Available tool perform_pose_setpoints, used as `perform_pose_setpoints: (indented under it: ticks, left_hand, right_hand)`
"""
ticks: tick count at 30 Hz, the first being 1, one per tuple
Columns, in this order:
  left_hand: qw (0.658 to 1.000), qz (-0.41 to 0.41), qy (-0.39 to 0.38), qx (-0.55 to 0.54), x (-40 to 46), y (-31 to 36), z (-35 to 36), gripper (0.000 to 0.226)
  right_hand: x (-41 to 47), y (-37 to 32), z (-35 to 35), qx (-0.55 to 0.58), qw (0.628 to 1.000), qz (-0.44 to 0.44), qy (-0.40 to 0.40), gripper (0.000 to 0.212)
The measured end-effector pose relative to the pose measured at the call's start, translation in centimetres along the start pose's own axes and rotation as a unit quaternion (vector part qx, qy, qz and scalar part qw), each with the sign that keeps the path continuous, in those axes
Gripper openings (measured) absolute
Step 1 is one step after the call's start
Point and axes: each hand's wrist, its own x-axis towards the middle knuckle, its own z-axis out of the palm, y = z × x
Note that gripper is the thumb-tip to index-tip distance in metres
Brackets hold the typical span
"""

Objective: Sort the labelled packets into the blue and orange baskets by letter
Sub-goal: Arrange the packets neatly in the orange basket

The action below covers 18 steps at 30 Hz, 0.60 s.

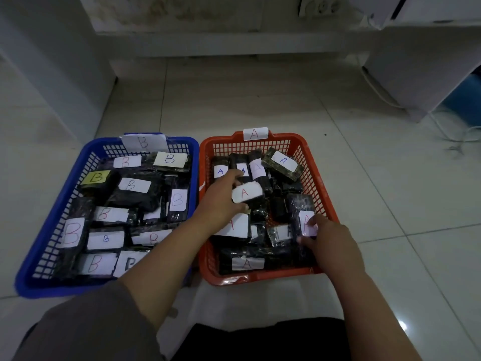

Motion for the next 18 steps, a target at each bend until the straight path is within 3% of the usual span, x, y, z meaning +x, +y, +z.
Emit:
perform_pose_setpoints:
  ticks: [3, 6, 10, 14, 16, 18]
  left_hand:
    - [1.000, 0.014, -0.005, -0.023, -0.4, 0.4, 0.5, 0.080]
    - [0.998, 0.042, -0.013, -0.034, -0.8, 1.2, 1.3, 0.083]
    - [0.996, 0.081, -0.023, -0.028, -1.1, 2.5, 3.1, 0.082]
    - [0.994, 0.079, -0.063, 0.029, -1.5, 2.6, 2.9, 0.092]
    - [0.983, 0.066, -0.088, 0.144, -1.9, 2.1, 1.7, 0.093]
    - [0.952, 0.065, -0.110, 0.279, -2.1, 1.3, 0.5, 0.090]
  right_hand:
    - [0.6, -0.5, -0.5, 0.090, 0.990, -0.046, 0.098, 0.028]
    - [1.3, -2.0, -1.1, 0.230, 0.964, -0.110, 0.070, 0.042]
    - [2.3, -2.3, -0.3, 0.125, 0.969, -0.214, 0.010, 0.063]
    - [3.0, -1.9, -0.1, 0.040, 0.979, -0.200, 0.002, 0.053]
    - [3.1, -2.0, 0.2, 0.009, 0.980, -0.200, -0.007, 0.048]
    - [3.4, -2.2, 0.5, -0.030, 0.980, -0.199, -0.007, 0.046]
